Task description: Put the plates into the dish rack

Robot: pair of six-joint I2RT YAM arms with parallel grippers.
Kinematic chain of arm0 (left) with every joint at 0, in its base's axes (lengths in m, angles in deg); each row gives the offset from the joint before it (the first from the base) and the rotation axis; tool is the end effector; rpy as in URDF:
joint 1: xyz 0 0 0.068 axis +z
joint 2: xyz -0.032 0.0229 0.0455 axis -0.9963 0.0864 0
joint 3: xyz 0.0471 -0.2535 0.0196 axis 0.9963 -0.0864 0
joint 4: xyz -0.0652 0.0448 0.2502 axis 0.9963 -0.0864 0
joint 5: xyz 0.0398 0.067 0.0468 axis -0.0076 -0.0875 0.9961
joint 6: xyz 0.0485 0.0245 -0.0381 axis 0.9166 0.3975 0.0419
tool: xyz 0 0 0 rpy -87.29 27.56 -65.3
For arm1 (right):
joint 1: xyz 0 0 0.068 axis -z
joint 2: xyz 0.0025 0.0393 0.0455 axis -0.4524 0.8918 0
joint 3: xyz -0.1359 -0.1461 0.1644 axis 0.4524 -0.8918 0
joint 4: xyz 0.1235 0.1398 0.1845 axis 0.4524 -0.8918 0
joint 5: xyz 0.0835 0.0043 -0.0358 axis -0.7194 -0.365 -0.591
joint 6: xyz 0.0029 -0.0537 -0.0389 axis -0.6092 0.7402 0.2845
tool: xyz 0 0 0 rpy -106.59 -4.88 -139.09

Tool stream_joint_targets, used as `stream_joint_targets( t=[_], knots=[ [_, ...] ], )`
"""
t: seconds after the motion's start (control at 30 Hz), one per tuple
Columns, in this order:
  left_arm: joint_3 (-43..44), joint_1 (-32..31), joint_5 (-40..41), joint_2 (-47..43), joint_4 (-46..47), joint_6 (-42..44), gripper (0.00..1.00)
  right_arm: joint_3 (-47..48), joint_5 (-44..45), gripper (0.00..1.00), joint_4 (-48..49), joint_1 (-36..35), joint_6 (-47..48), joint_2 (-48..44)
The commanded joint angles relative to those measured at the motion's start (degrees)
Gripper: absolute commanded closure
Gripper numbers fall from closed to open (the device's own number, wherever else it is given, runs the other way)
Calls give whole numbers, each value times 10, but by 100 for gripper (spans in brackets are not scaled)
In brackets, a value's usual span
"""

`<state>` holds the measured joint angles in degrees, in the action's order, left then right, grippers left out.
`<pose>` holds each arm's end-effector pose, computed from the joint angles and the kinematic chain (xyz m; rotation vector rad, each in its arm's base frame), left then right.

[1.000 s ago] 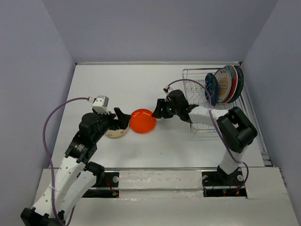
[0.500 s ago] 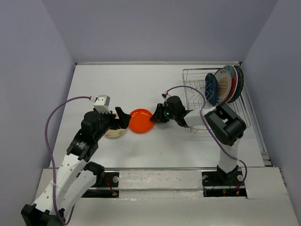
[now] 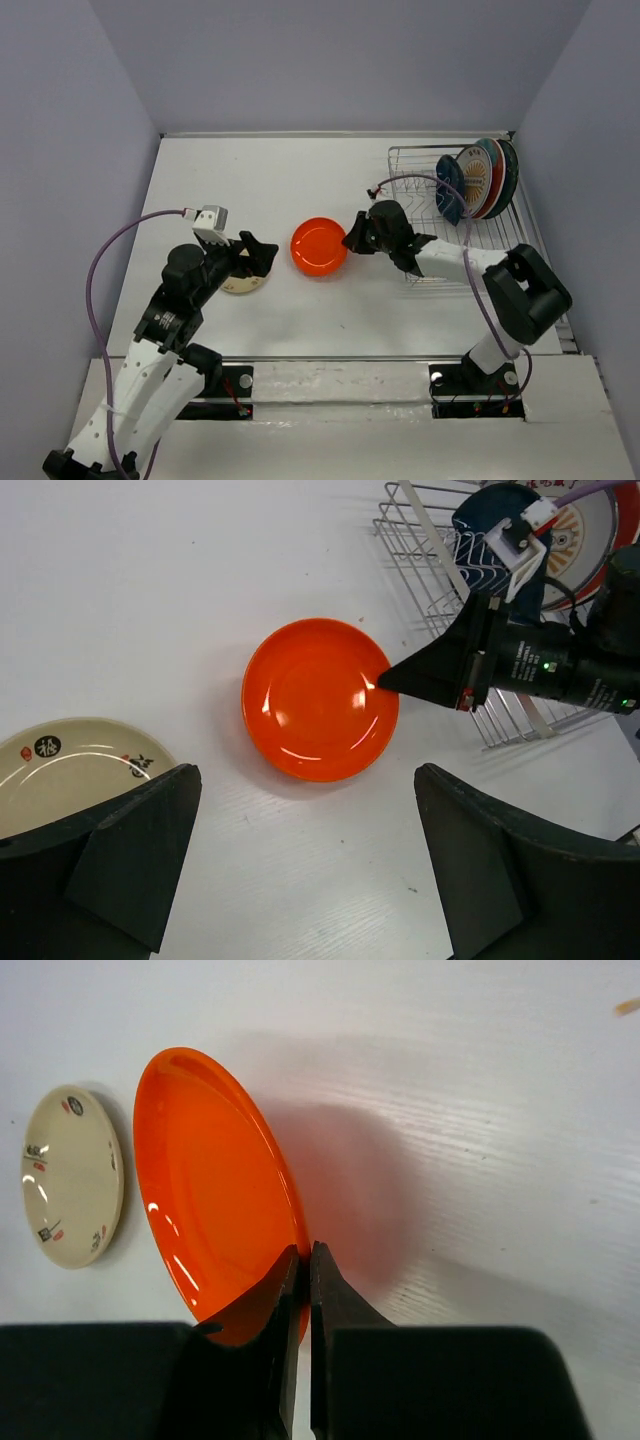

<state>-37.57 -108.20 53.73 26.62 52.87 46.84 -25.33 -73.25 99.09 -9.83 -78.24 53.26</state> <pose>0.1575 -0.0750 0.3024 0.1522 1.7187 -0.6764 0.2869 0.2185 0.1591 -0.0739 2.2588 0.7777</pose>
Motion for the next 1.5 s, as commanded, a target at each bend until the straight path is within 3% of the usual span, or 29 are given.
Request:
stream_joint_targets(
  t=[0.0, 0.23, 0.3, 0.5, 0.73, 1.47],
  knots=[
    [2, 0, -31, -26, 33, 5, 1, 90, 172, 93, -105, -2, 115, -114],
    [-2, 0, -67, -49, 44, 5, 1, 239, 511, 93, -243, 31, 338, -118],
    [-3, 1, -71, -54, 44, 6, 1, 274, 565, 93, -253, 55, 389, -105],
    [-2, 0, -90, -52, 48, 7, 1, 336, 614, 93, -286, 150, 471, -80],
    [-4, -7, -95, -55, 49, 8, 1, 366, 629, 93, -289, 178, 520, -48],
    [-2, -6, -83, -27, 46, 7, 1, 347, 493, 92, -361, 178, 376, 61]
  ],
)
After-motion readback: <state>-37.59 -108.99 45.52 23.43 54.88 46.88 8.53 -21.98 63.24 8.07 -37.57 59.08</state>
